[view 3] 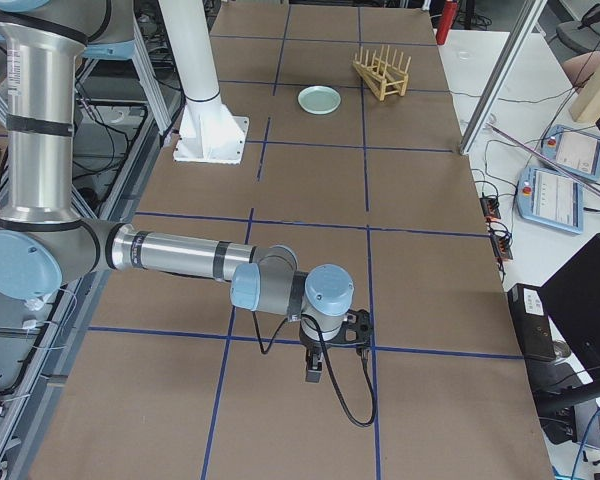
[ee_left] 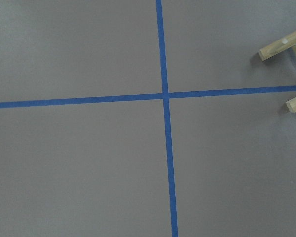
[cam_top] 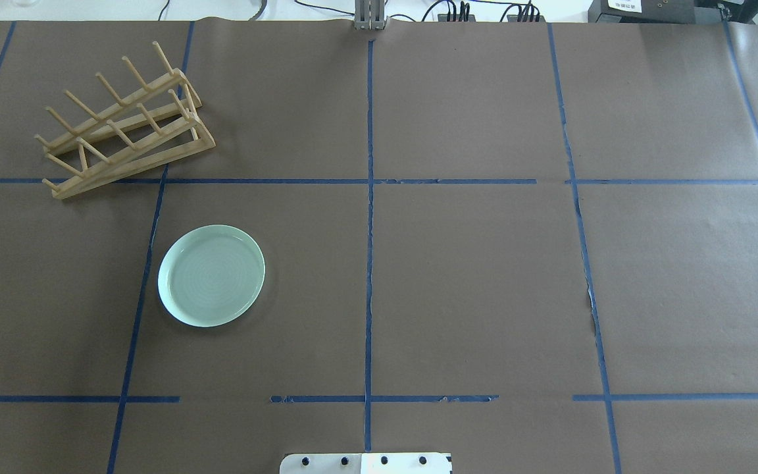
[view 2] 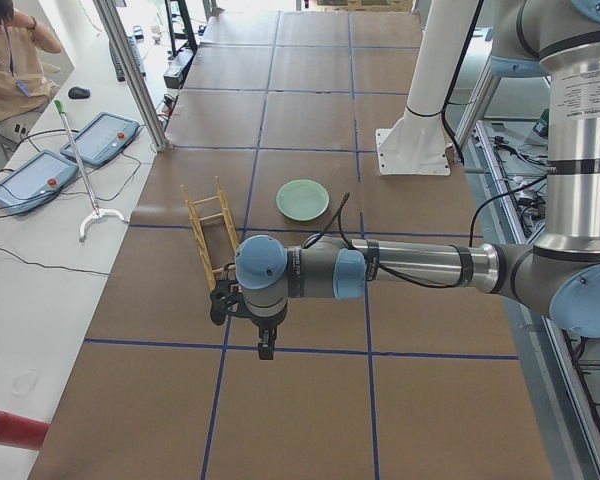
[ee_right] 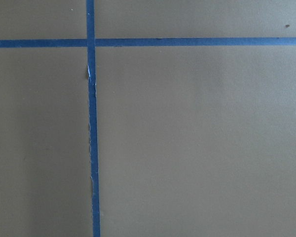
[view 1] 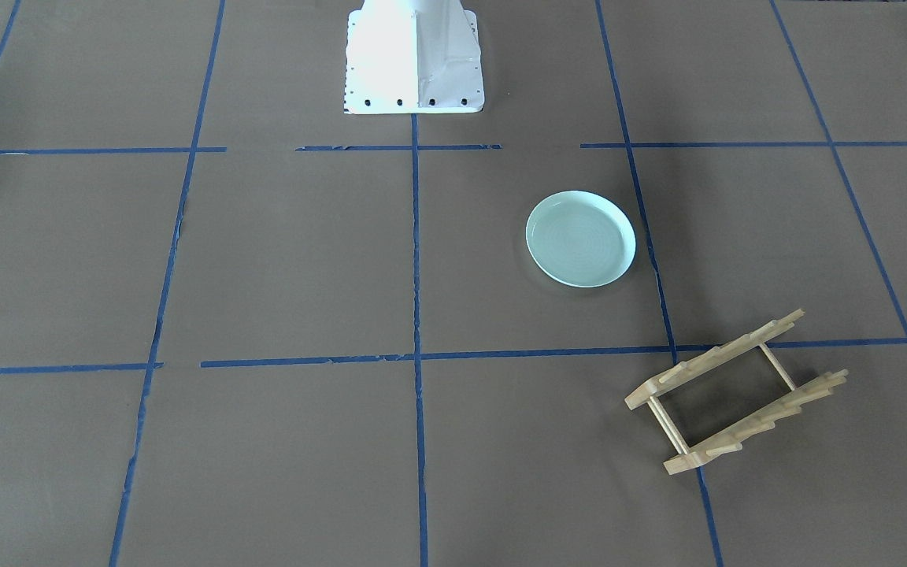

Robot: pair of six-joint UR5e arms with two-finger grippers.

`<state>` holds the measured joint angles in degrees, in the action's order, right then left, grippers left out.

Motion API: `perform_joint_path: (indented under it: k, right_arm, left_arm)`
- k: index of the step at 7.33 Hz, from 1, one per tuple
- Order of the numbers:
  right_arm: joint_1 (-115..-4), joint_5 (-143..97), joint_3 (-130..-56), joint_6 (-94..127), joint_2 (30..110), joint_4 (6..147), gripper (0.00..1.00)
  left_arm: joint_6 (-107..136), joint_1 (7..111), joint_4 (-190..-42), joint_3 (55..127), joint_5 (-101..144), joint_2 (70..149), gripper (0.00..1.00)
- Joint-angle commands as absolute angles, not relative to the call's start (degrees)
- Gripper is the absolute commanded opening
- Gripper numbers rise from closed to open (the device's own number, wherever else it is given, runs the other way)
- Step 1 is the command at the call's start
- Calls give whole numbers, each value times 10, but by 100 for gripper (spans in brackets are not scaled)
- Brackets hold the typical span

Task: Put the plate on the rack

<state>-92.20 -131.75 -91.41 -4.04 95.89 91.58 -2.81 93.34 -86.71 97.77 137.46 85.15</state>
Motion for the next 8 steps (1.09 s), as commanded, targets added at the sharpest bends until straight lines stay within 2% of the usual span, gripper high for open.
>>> perform_joint_path:
  k: [1, 5, 8]
  right_arm:
    - [-922, -1317, -915, -40, 959, 917, 100]
    - [-922, -1317, -914, -40, 959, 917, 100]
    - [-922, -1317, -914, -40, 959, 916, 100]
  left_arm:
    - [-46, 933, -875, 983, 1360, 849, 100]
    - [-49, 930, -895, 976, 1362, 858, 100]
    - [-41, 920, -927, 963, 1435, 831, 100]
